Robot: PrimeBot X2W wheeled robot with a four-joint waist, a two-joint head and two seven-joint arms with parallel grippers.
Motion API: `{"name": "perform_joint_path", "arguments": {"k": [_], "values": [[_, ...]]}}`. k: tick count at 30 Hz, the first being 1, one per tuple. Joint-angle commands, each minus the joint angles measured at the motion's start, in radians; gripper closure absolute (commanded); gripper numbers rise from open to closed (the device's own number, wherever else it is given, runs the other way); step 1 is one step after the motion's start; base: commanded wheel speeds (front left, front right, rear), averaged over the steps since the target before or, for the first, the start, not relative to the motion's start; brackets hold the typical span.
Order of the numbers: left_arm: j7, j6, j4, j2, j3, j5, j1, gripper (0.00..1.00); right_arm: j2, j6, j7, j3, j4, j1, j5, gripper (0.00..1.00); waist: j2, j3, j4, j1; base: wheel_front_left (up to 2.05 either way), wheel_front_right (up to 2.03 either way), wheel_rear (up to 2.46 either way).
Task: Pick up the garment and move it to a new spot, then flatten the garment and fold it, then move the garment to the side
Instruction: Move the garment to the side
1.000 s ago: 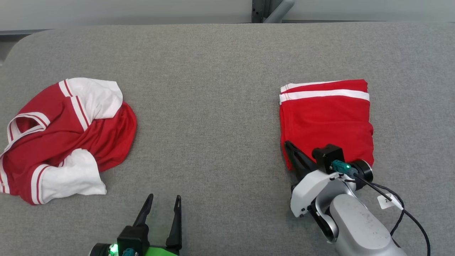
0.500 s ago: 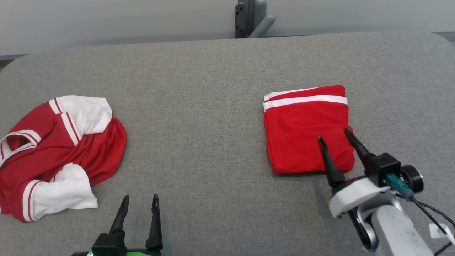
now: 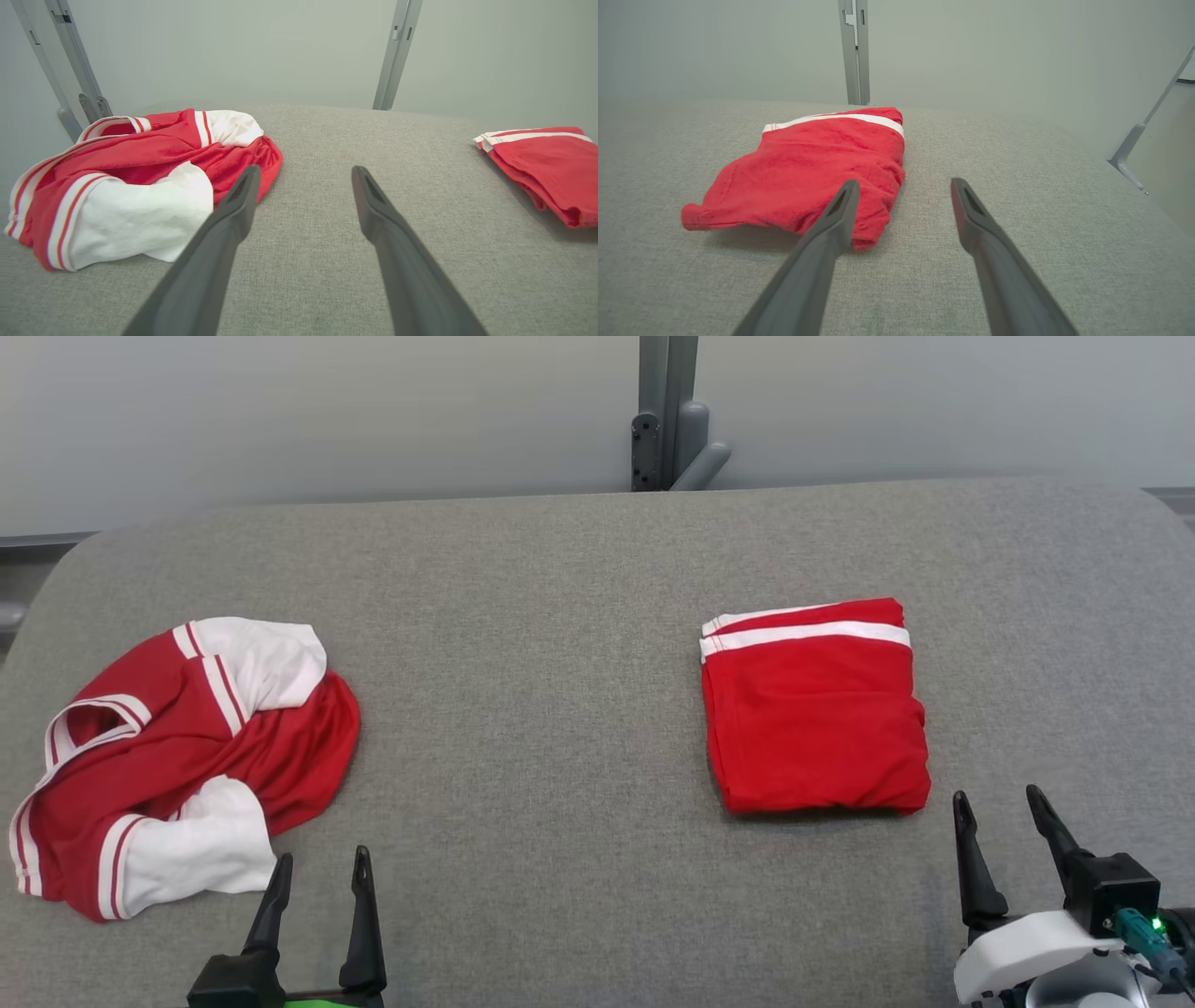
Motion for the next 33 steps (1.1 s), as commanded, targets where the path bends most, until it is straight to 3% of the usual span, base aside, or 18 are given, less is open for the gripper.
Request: {"name": "perform_joint_path", "arguments": {"k": [1,10,17,23,26,33], "values": [[-0.003,-0.003,0.001,0.002,0.003,0.002,0.015,0.0,0.004,0.0,-0.004,-0.002,-0.004,0.014,-0.004,0.0,0.0011,-0.011,0.01,0.0,0.0,0.0,0.0],[-0.003,-0.008,0.002,0.002,0.017,-0.002,0.012,0.0,0.024,0.0,-0.004,0.007,-0.001,0.022,-0.011,0.0,0.0011,-0.02,0.014,0.0,0.0,0.0,0.0],[-0.003,-0.005,-0.021,0.002,-0.002,-0.015,-0.021,0.0,0.004,-0.001,0.008,0.012,0.018,-0.105,0.102,0.0,0.0011,0.04,0.013,0.0,0.0,0.0,0.0],[-0.003,0.0,-0.036,0.002,-0.035,-0.033,-0.074,0.0,-0.053,-0.001,0.256,-0.003,0.137,-0.288,0.18,0.0,0.0011,0.118,0.036,0.0,0.0,0.0,0.0],[-0.003,0.024,-0.036,0.002,-0.036,-0.039,-0.1,0.0,-0.072,-0.001,0.346,0.0,0.212,-0.351,0.18,0.0,0.0011,0.15,0.054,0.0,0.0,0.0,0.0],[-0.003,0.056,-0.048,0.002,-0.035,-0.044,-0.134,0.0,-0.075,0.0,0.385,0.058,0.354,-0.427,0.233,0.0,0.0011,0.188,0.091,0.0,0.0,0.0,0.0]]}}
